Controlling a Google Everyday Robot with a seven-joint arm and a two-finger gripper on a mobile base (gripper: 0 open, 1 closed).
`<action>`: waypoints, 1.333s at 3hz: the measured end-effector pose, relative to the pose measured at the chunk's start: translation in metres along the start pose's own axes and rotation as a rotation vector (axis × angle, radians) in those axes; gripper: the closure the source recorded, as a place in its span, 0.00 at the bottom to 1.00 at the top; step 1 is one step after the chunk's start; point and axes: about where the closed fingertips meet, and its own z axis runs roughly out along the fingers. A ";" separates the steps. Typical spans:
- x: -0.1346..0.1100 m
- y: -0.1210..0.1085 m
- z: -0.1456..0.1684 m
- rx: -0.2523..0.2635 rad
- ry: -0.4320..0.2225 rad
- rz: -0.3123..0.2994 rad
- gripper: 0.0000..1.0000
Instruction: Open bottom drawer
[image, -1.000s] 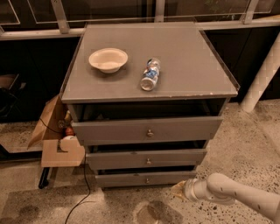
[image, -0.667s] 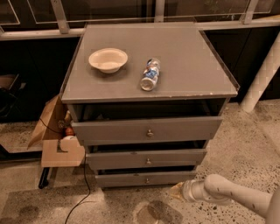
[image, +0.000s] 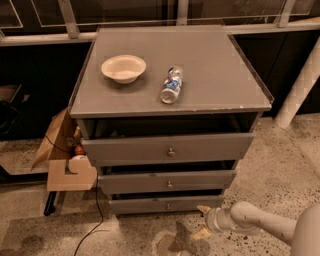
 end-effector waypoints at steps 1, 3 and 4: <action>0.001 -0.006 0.007 0.002 -0.001 -0.006 0.24; -0.004 -0.020 0.023 -0.005 0.012 -0.045 0.12; -0.004 -0.029 0.031 -0.013 0.023 -0.064 0.00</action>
Offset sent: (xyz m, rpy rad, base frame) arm 0.0327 0.0043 -0.0149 -0.0274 -0.0288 0.0353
